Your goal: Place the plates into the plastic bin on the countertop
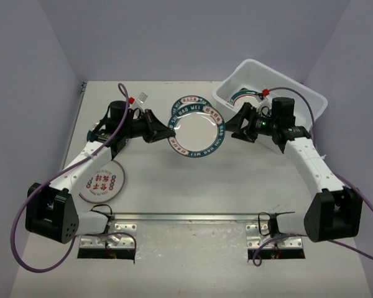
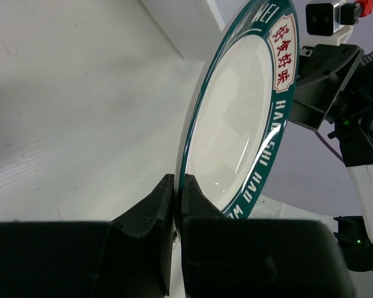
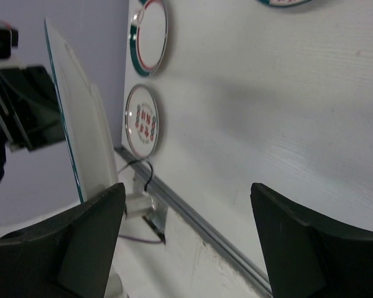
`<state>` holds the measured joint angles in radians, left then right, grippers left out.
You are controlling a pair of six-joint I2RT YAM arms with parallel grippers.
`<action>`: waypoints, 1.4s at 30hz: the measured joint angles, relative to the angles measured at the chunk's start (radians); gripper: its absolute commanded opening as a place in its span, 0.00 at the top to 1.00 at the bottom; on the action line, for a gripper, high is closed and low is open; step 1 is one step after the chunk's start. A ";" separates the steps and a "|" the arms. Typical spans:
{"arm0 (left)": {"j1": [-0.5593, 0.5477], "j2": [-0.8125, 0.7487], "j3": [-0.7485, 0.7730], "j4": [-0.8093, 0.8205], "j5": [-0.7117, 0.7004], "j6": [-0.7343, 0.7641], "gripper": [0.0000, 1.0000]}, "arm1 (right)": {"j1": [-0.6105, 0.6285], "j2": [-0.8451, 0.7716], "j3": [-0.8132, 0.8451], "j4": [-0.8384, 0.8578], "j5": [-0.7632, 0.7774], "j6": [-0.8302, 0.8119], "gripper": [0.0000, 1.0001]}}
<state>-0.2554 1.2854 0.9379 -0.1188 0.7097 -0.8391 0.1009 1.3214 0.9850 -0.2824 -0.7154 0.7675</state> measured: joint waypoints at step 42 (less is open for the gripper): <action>0.050 -0.087 0.113 -0.372 -0.270 0.166 0.00 | -0.167 0.144 0.314 -0.194 0.729 0.392 1.00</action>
<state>-0.2058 1.1987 1.0512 -0.4908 0.4396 -0.6727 -0.0660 1.4653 1.2986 -0.4762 0.0134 1.1591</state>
